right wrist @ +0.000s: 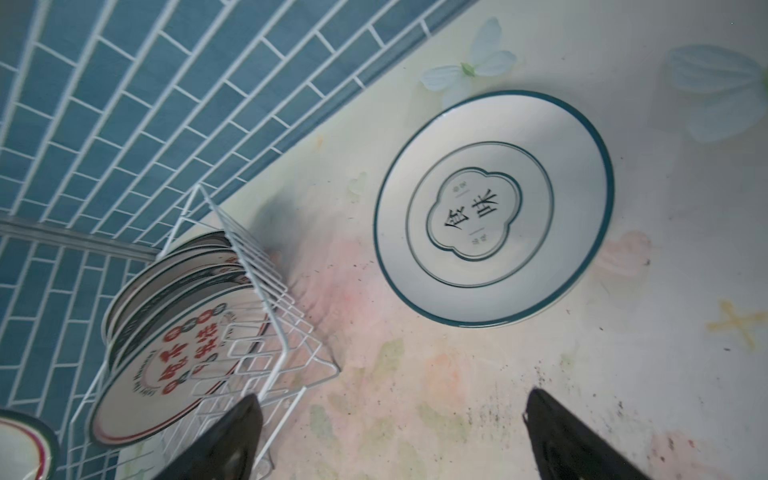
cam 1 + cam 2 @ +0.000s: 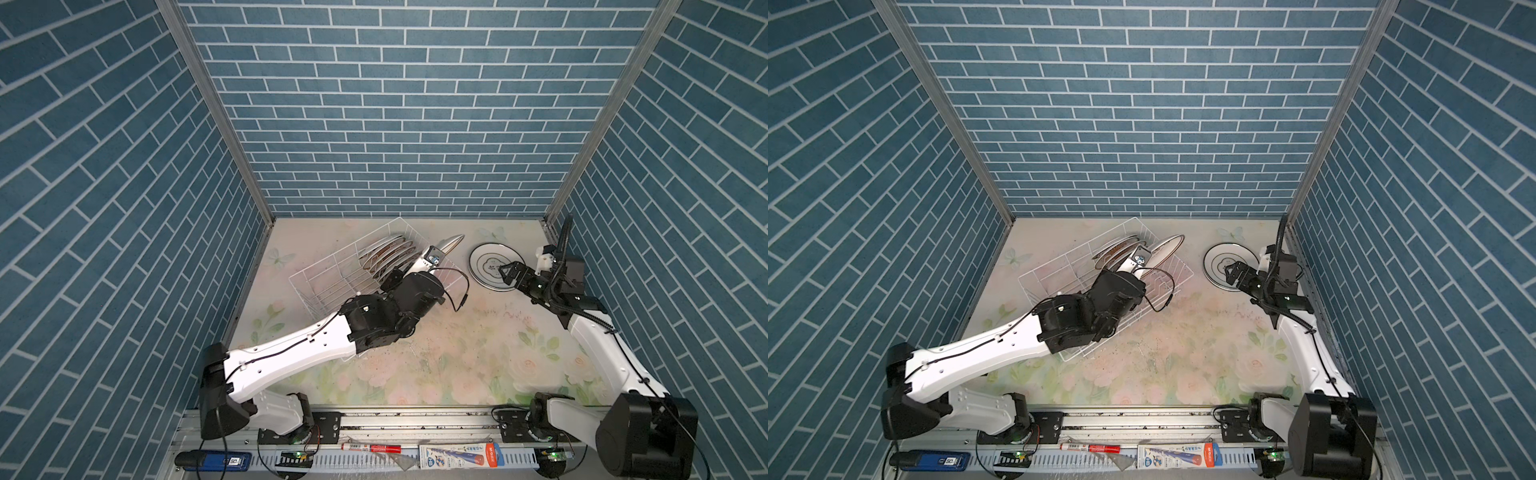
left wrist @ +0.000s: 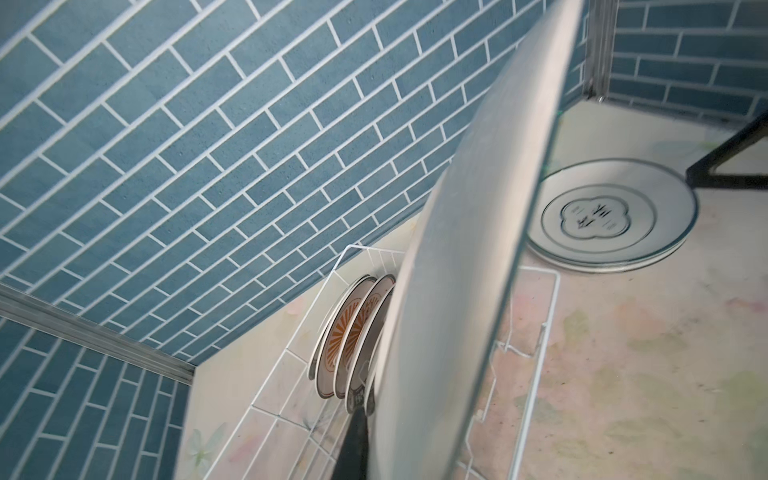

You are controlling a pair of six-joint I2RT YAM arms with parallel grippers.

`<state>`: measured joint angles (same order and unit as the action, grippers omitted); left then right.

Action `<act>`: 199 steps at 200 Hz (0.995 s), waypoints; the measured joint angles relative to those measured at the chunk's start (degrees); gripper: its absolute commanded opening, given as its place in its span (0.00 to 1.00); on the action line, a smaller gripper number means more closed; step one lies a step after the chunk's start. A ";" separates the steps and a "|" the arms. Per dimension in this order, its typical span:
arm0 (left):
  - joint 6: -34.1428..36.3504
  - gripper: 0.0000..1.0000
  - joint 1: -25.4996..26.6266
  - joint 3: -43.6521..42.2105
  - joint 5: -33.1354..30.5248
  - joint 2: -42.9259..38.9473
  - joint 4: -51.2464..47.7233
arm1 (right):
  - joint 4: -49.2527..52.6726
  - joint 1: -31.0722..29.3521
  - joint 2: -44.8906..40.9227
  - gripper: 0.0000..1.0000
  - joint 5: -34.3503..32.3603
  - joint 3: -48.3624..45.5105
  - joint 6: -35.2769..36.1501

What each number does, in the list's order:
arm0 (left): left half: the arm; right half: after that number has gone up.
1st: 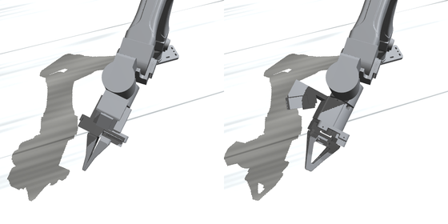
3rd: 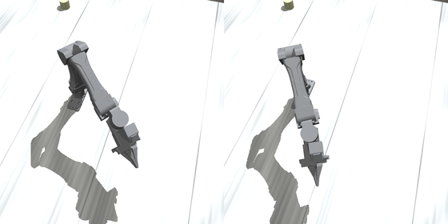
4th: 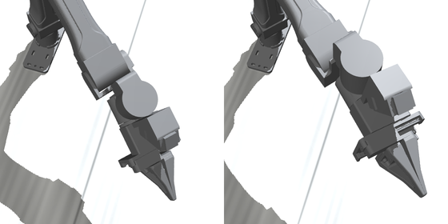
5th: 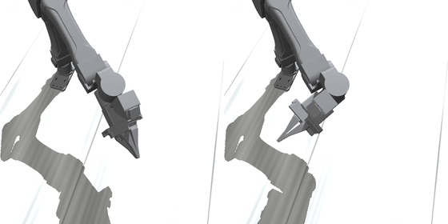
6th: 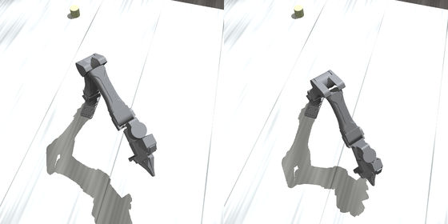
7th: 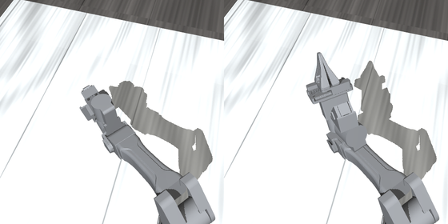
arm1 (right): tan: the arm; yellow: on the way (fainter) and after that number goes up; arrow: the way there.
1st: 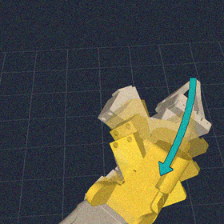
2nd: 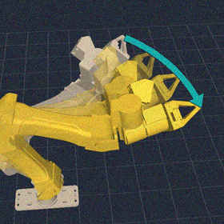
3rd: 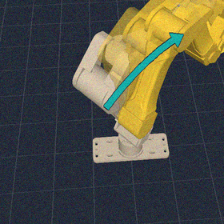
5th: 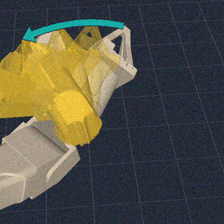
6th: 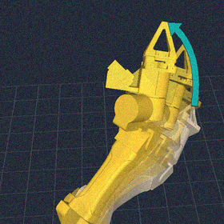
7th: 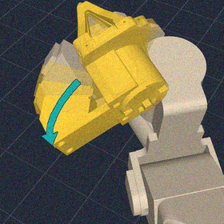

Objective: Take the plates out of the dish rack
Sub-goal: 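Carry the plate toward the right gripper while the right gripper grasps its rim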

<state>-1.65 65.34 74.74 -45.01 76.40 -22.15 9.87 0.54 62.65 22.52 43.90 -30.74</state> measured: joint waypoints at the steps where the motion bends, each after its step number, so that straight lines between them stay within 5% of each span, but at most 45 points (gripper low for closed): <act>1: -0.33 0.00 0.00 -0.20 0.22 -0.31 0.15 | -0.39 0.00 -0.31 0.99 0.28 -0.33 -0.07; 70: -14.86 0.00 -0.33 -10.19 11.21 -4.87 9.14 | -30.08 -4.52 -6.54 0.99 15.39 -16.92 -12.61; 113: -23.50 0.00 -4.68 -14.36 21.40 -4.02 16.02 | -43.85 -10.84 -8.22 0.99 17.88 -21.33 -16.44; 199: -36.63 0.00 -12.79 -18.71 39.41 -0.87 26.38 | -54.47 -12.04 -7.41 0.97 18.29 -24.57 -17.99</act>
<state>-38.28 52.56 56.03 -5.61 75.53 4.23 -44.60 -11.51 55.24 40.82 19.33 -48.73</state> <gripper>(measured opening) 0.095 0.982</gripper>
